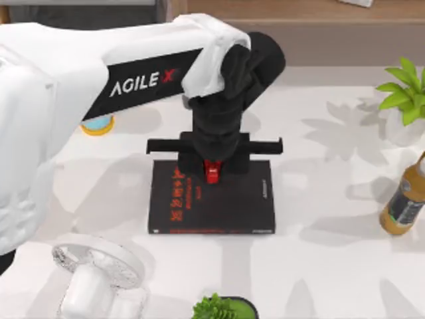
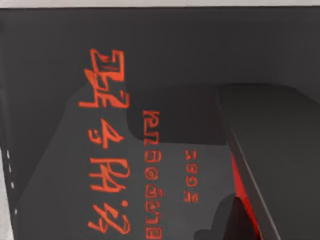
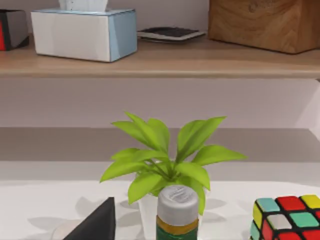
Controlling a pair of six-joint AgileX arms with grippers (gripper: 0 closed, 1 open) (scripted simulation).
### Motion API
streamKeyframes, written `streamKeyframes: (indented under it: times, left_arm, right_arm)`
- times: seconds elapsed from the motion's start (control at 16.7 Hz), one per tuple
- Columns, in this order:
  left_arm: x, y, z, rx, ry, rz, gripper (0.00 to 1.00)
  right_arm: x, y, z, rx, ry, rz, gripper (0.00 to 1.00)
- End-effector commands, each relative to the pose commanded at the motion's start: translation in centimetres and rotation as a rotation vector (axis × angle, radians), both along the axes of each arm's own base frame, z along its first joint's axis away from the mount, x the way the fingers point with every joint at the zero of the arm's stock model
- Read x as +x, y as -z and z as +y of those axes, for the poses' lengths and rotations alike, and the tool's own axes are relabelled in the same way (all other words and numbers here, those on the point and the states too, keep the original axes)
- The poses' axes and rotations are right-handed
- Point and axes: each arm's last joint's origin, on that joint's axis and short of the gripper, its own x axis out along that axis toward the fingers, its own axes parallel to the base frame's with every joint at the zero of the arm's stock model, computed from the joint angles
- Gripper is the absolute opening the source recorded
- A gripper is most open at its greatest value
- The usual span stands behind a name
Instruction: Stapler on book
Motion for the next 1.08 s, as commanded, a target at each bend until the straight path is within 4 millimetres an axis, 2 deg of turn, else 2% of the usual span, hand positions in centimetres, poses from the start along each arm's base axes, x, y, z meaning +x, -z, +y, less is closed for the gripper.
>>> streamKeyframes:
  times: [0.72, 1.08]
  left_arm:
    - [0.0, 0.0, 0.0, 0.0, 0.0, 0.0, 0.98]
    - [0.0, 0.0, 0.0, 0.0, 0.0, 0.0, 1.0]
  right_arm:
    - [0.0, 0.0, 0.0, 0.0, 0.0, 0.0, 1.0]
    - [0.0, 0.0, 0.0, 0.0, 0.0, 0.0, 1.0]
